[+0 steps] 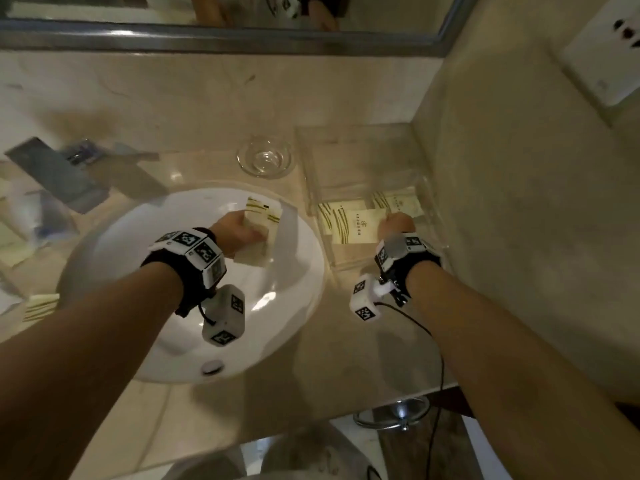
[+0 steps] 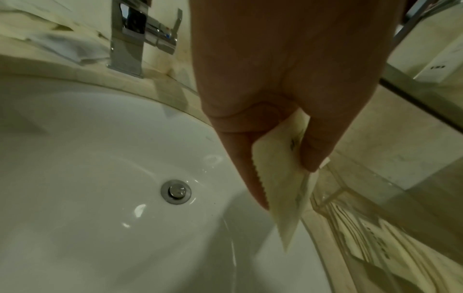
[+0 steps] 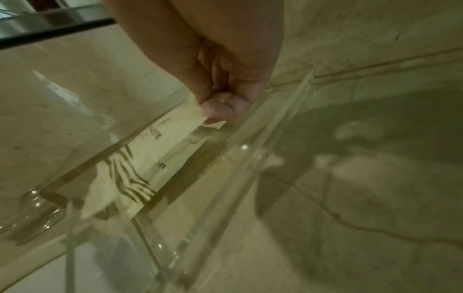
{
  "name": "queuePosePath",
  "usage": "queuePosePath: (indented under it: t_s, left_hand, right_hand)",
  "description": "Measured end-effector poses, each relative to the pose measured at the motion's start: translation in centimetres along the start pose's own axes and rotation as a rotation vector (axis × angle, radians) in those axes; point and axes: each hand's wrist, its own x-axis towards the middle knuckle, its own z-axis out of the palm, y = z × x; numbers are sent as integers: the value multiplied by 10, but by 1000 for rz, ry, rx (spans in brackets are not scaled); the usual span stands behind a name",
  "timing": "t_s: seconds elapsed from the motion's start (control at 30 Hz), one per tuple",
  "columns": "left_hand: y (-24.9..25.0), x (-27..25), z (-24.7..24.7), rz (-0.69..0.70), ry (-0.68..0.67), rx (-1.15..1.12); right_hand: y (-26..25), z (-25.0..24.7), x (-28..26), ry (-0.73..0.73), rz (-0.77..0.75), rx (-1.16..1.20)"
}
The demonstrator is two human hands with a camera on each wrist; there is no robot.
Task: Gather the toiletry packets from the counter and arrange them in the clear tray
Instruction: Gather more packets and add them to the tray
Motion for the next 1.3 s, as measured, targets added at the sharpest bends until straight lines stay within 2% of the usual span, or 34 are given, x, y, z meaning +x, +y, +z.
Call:
queuePosePath:
  t_s: [0.03,0.07,0.13,0.2,0.23,0.3,0.37,0.53,0.63,0.73,0.77,0.83,0.93,1.0,1.17,1.23,1.3]
  left_hand:
    - [1,3,3,1,-30,-19]
    - [3,5,6,3,-55,-30]
    - [3,10,10,6,-100,-40]
    - [1,15,11,11,-105,-31]
    - [0,19,11,15,-93,-26]
    - [-3,25,10,36,-58,-25]
    - [-3,27,9,37,-20,-23]
    - [7,24,7,47,-34,-16]
    - [16,26,7,104,-1,41]
    - [23,28,6,167,19,104]
    - [25,30,6,185,19,104]
    - [30,32,7,242,37,113]
    - [36,33,10,321,109,176]
    - [41,32,14,389,133,232]
    - [51,29,24,464,155,218]
    - [52,31,25,484,162,268]
    - [50,35,25,503,211,321]
  right_hand:
    - [-5,0,-4,23,78,35]
    - [-5,6,3,42,0,-173]
    - [-7,16,17,75,-117,-321]
    - [-8,18,28,22,-20,-184]
    - [-8,19,36,-13,57,34]
    - [-9,20,44,-43,40,243]
    - [-14,20,51,-42,12,289]
    - [-22,20,46,81,2,213]
    - [-20,13,32,140,-20,164]
    - [-22,8,18,200,-117,59]
    - [-24,8,14,173,-179,60]
    - [-29,5,3,4,-243,164]
    - [-40,0,-16,-325,-147,364]
    - [-46,-2,-26,-452,-133,428]
    - [-49,-3,-34,-655,-117,600]
    - [-49,-2,-34,-648,-114,674]
    - [-49,-2,-31,-574,-121,678]
